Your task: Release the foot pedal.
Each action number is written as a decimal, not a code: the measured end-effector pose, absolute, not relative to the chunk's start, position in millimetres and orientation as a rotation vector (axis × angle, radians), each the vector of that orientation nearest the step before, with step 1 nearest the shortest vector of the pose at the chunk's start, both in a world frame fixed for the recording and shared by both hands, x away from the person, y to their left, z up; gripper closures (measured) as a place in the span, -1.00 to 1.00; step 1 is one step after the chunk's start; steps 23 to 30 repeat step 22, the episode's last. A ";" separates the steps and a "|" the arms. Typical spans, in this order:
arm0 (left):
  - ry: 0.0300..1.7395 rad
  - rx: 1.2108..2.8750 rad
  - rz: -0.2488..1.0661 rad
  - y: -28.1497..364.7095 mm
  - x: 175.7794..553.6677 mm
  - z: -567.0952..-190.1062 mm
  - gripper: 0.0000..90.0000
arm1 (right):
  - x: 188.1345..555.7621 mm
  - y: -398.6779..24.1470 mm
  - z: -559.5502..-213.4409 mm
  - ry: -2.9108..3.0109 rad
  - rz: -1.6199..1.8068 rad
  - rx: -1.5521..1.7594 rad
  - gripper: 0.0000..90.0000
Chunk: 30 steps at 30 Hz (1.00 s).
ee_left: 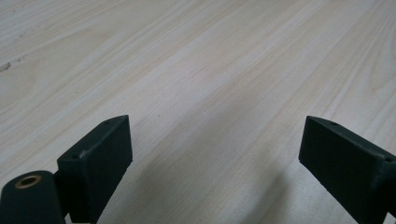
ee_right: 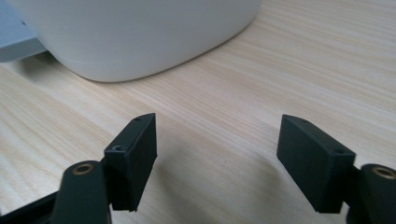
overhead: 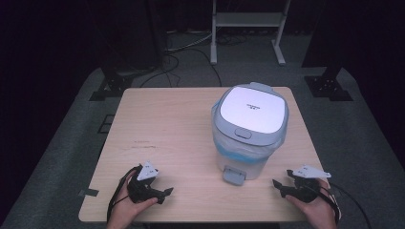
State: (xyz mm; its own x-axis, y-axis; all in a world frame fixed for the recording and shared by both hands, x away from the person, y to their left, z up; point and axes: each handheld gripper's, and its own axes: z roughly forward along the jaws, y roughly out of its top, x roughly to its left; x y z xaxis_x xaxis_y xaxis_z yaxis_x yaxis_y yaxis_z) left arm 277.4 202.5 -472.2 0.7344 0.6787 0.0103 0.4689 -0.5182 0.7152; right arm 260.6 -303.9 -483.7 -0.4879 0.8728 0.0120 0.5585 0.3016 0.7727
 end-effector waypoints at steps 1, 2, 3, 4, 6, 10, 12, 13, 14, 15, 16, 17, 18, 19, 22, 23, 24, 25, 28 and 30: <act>0.861 2.215 0.376 202.5 277.4 -472.2 -0.80 | 261.3 -304.4 -484.8 2.165 1.027 1.280 -0.45; 0.874 2.226 0.374 201.6 278.4 -475.4 -0.80 | 262.0 -304.7 -486.0 2.171 1.017 1.285 -0.48; 0.876 2.236 0.373 201.0 279.0 -477.0 -0.80 | 262.8 -304.9 -486.5 2.180 1.005 1.293 -0.49; 0.876 2.242 0.371 199.9 279.3 -478.8 -0.80 | 263.1 -304.8 -486.5 2.185 1.000 1.294 -0.49; 0.868 2.255 0.366 198.7 279.5 -480.3 -0.86 | 263.4 -304.9 -486.6 2.187 0.999 1.292 -0.51; 0.843 2.250 0.360 197.0 278.9 -482.1 -1.00 | 264.5 -305.1 -487.0 2.190 0.988 1.303 -0.57; 0.835 2.239 0.362 196.8 278.6 -483.2 -1.00 | 264.7 -305.1 -487.1 2.189 0.987 1.306 -0.58; 0.826 2.230 0.365 196.8 278.3 -484.2 -1.00 | 264.9 -305.2 -487.1 2.188 0.987 1.307 -0.59; 0.826 2.229 0.364 196.7 278.2 -484.2 -1.00 | 265.1 -305.2 -487.2 2.189 0.986 1.308 -0.61; 0.824 2.230 0.364 196.8 278.4 -484.2 -1.00 | 265.4 -305.0 -487.2 2.192 0.983 1.306 -0.63; 0.825 2.230 0.364 196.8 278.4 -484.2 -1.00 | 265.8 -304.5 -487.4 2.194 0.981 1.305 -0.66; 0.825 2.230 0.364 196.8 278.4 -484.2 -1.00 | 265.8 -304.5 -487.4 2.194 0.981 1.305 -0.66; 0.825 2.229 0.364 196.7 278.3 -484.2 -1.00 | 266.2 -304.3 -487.5 2.195 0.977 1.310 -0.70; 0.825 2.230 0.364 196.8 278.3 -484.2 -1.00 | 266.2 -304.3 -487.5 2.195 0.977 1.310 -0.70; 0.825 2.229 0.364 196.8 278.4 -484.2 -1.00 | 266.3 -304.3 -487.5 2.194 0.973 1.315 -0.71; 0.825 2.229 0.364 196.8 278.4 -484.2 -1.00 | 266.3 -304.3 -487.5 2.194 0.973 1.315 -0.71; 0.825 2.229 0.364 196.8 278.4 -484.2 -1.00 | 266.3 -304.3 -487.5 2.194 0.973 1.315 -0.71; 0.825 2.229 0.364 196.8 278.4 -484.2 -1.00 | 266.3 -304.3 -487.5 2.194 0.973 1.315 -0.71; 0.825 2.229 0.364 196.8 278.4 -484.2 -1.00 | 266.3 -304.3 -487.5 2.194 0.973 1.315 -0.71; 0.825 2.229 0.364 196.8 278.4 -484.2 -1.00 | 266.3 -304.3 -487.5 2.194 0.973 1.315 -0.71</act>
